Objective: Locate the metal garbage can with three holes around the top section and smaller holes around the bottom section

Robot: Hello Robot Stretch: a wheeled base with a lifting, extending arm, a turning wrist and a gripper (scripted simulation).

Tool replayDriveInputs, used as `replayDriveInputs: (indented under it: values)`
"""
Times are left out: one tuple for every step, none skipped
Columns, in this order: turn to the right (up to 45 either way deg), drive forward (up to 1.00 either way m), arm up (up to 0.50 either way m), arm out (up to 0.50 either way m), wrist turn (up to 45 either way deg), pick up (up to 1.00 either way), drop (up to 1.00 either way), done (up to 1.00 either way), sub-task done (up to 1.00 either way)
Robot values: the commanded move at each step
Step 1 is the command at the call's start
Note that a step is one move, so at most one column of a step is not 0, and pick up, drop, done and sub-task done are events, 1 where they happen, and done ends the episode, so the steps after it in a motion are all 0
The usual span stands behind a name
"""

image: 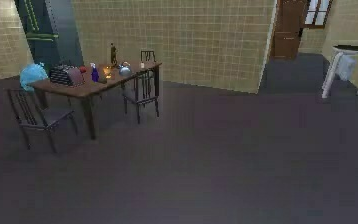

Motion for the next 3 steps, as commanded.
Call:
replayDriveInputs:
  values:
    - [30.0, 0.00, 0.00, 0.00, 0.0, 0.00, 0.00, 0.00, 0.00]
    - [0.0, 1.00, 0.00, 0.00, 0.0, 0.00, 0.00, 0.00, 0.00]
    - [0.0, 1.00, 0.00, 0.00, 0.0, 0.00, 0.00, 0.00, 0.00]
